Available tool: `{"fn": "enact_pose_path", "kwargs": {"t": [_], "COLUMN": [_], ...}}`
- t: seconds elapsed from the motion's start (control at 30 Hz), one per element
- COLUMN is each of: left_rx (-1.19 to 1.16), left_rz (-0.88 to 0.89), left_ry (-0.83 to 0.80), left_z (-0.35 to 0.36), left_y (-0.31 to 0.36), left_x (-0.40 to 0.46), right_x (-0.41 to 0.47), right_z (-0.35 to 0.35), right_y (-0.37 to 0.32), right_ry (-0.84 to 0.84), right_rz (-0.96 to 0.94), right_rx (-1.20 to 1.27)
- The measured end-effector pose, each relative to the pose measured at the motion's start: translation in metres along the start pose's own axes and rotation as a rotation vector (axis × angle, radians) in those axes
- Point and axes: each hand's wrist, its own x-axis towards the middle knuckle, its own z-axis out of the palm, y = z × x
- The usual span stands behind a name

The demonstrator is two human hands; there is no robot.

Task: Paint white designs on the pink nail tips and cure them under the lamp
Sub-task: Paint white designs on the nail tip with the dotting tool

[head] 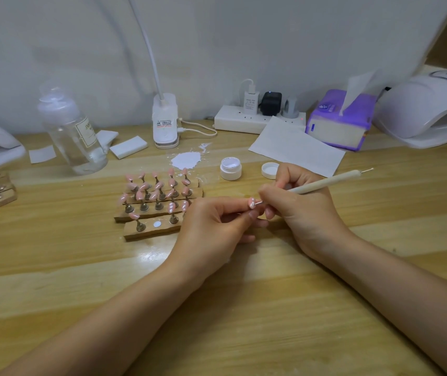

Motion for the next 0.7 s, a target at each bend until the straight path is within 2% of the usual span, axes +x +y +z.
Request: {"fn": "enact_pose_path", "kwargs": {"t": [0.7], "left_rx": [0.011], "left_rz": [-0.001], "left_ry": [-0.002], "left_z": [0.0004], "left_y": [0.0008], "left_x": [0.0001], "right_x": [-0.0005], "right_z": [0.0001], "right_y": [-0.0001], "right_ry": [-0.012], "right_rz": [-0.007], "right_rx": [-0.003]}}
